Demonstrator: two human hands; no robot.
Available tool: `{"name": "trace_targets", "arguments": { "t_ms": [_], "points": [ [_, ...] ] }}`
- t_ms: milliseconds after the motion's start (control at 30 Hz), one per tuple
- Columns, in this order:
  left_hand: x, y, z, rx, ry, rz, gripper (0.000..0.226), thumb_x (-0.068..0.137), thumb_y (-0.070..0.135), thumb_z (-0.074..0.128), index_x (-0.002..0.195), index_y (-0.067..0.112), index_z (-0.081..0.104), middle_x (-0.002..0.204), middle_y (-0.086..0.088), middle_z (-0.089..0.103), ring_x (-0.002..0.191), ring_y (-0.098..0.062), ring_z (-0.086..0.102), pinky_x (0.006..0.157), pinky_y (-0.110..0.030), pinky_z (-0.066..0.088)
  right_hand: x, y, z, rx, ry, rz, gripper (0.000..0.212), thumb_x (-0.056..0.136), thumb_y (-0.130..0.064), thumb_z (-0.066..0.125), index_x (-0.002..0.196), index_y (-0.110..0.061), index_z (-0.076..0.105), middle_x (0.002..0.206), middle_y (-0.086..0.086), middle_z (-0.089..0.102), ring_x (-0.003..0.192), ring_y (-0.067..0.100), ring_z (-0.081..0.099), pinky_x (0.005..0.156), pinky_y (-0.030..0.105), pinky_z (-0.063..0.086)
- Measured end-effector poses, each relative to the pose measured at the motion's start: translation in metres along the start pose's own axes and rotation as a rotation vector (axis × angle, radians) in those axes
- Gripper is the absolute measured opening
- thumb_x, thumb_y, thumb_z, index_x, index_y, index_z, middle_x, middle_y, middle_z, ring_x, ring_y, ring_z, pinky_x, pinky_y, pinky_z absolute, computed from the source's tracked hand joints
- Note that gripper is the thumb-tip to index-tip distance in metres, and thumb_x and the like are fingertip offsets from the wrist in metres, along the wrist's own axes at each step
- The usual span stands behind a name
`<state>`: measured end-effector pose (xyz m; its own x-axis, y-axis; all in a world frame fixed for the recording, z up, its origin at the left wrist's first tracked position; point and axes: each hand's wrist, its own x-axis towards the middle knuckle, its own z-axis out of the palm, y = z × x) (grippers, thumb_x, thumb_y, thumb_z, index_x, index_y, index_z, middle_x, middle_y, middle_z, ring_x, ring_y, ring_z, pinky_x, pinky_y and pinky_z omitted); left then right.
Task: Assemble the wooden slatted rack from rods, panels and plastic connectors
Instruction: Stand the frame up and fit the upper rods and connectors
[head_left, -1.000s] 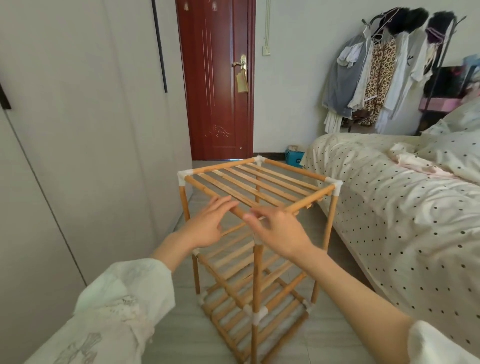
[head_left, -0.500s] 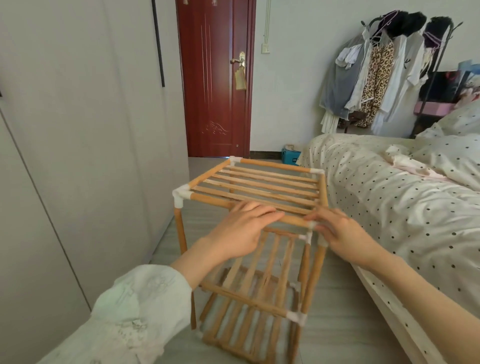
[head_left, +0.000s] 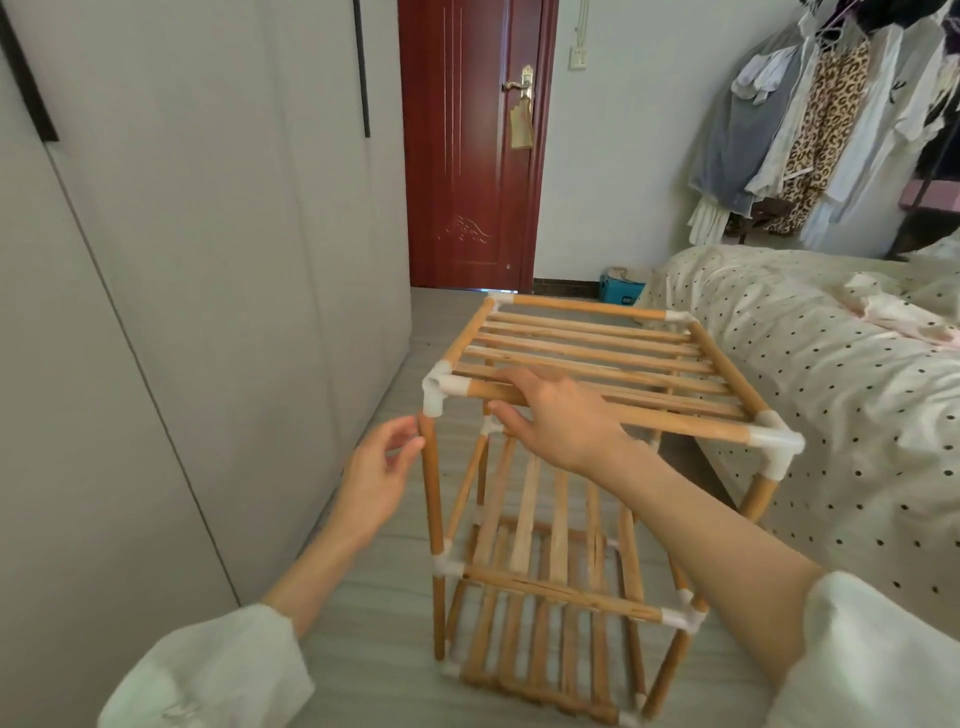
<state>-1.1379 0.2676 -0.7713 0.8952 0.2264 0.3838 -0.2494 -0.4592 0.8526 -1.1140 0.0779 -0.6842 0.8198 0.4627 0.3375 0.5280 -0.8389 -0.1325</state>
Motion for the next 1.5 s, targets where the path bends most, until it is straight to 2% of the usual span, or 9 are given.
{"name": "trace_targets", "arguments": {
  "t_ms": [167,500,700,800,1000,1200,1333,1400,1500],
  "points": [
    [0.011,0.000,0.006,-0.135,-0.068,-0.034,0.022,0.092,0.004,0.055,0.111,0.014,0.061,0.092,0.014,0.062,0.081,0.014,0.058,0.075,-0.005,0.042,0.046,-0.014,0.021,0.034,-0.100,-0.081,0.049,0.095,-0.048,0.042,0.140,-0.028,0.035,0.120,0.004,0.062,0.108,0.028,0.058,0.084,0.039,0.048],
    [0.023,-0.019,0.016,-0.216,-0.054,-0.064,0.021,0.091,0.007,0.057,0.087,0.025,0.066,0.086,-0.002,0.070,0.083,-0.008,0.064,0.078,-0.021,0.050,0.067,-0.013,0.047,-0.068,-0.101,-0.211,0.043,0.098,-0.045,0.035,0.141,-0.042,0.032,0.132,-0.004,0.058,0.110,0.026,0.060,0.085,0.044,0.050],
    [0.024,-0.034,0.005,-0.430,-0.158,-0.184,0.021,0.096,0.010,0.049,0.111,0.011,0.064,0.106,-0.006,0.069,0.100,-0.017,0.066,0.090,-0.025,0.051,0.057,-0.017,0.048,-0.094,-0.085,-0.203,0.043,0.099,-0.047,0.032,0.141,-0.045,0.030,0.134,-0.006,0.056,0.106,0.024,0.062,0.081,0.040,0.051],
    [0.039,-0.024,-0.004,-0.611,-0.024,-0.233,0.029,0.101,0.018,0.038,0.123,0.009,0.054,0.113,-0.007,0.064,0.101,-0.018,0.064,0.088,-0.027,0.051,0.049,-0.024,0.049,-0.139,-0.038,-0.230,0.044,0.099,-0.046,0.029,0.143,-0.042,0.028,0.131,-0.005,0.058,0.100,0.024,0.064,0.074,0.039,0.053],
    [0.068,0.025,0.012,-0.449,-0.015,-0.161,0.045,0.104,0.033,0.023,0.146,0.020,0.028,0.150,0.005,0.034,0.135,-0.007,0.032,0.110,-0.024,0.025,0.043,-0.035,0.063,-0.218,0.034,-0.275,0.039,0.101,-0.043,0.028,0.137,-0.033,0.038,0.114,-0.007,0.062,0.086,0.023,0.064,0.059,0.033,0.045],
    [0.046,0.001,0.028,-0.491,-0.118,-0.255,0.057,0.099,0.049,0.011,0.146,0.022,0.031,0.144,0.007,0.040,0.130,-0.007,0.039,0.104,-0.024,0.036,0.040,-0.025,0.063,-0.277,0.092,-0.248,0.051,0.100,-0.045,0.030,0.147,-0.026,0.028,0.112,-0.001,0.066,0.075,0.024,0.066,0.053,0.030,0.040],
    [0.026,-0.015,0.022,-0.445,-0.200,-0.255,0.057,0.099,0.050,0.015,0.122,0.021,0.058,0.121,-0.002,0.063,0.115,-0.011,0.056,0.105,-0.038,0.040,0.036,-0.030,0.073,-0.403,0.120,-0.170,0.052,0.099,-0.037,0.038,0.144,-0.013,0.032,0.119,0.003,0.062,0.097,0.023,0.063,0.075,0.035,0.044],
    [0.012,-0.020,0.017,-0.424,-0.237,-0.229,0.040,0.102,0.038,0.026,0.123,0.019,0.055,0.119,0.000,0.063,0.110,-0.006,0.058,0.102,-0.032,0.044,0.028,-0.037,0.081,-0.440,0.204,-0.125,0.052,0.093,-0.034,0.048,0.138,-0.008,0.041,0.117,0.007,0.062,0.105,0.025,0.058,0.089,0.039,0.040],
    [-0.010,-0.033,0.002,-0.388,-0.329,-0.226,0.029,0.103,0.019,0.035,0.127,0.032,0.043,0.116,0.019,0.056,0.103,0.010,0.055,0.087,-0.015,0.047,0.003,-0.052,0.100,-0.371,0.252,-0.104,0.065,0.088,-0.033,0.052,0.142,0.000,0.035,0.142,0.019,0.043,0.134,0.035,0.037,0.112,0.049,0.025]
  ]
}}
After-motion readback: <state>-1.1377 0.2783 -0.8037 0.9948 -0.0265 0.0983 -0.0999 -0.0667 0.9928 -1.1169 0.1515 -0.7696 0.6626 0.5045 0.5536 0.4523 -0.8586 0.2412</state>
